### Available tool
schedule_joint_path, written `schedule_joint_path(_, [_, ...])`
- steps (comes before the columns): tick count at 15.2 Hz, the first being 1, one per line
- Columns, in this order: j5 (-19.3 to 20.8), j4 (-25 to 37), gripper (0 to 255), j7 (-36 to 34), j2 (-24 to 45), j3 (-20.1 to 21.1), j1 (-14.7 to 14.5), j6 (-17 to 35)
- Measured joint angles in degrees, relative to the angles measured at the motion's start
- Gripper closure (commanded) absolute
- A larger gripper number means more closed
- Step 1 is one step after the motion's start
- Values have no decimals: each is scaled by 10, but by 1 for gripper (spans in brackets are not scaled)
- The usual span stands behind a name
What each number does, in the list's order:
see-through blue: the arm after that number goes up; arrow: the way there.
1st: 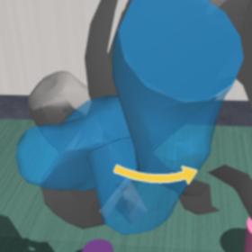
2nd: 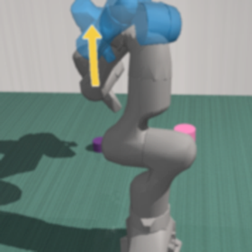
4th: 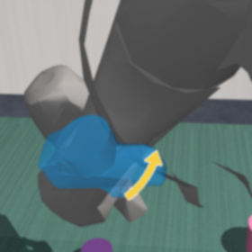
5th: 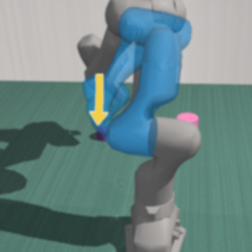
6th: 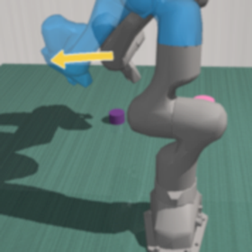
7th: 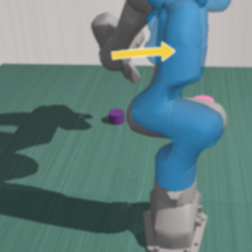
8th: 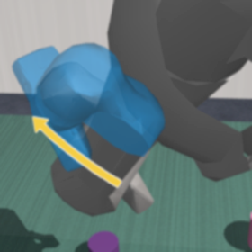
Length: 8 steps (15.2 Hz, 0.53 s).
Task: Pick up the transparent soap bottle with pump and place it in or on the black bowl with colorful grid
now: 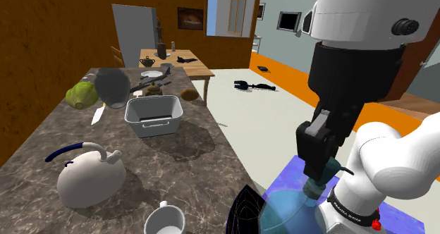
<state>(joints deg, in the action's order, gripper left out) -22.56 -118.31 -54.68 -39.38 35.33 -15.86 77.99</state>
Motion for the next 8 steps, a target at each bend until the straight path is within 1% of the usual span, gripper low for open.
schedule_joint_path(8, [-15,-75,255,11,-21,12,-9,54])
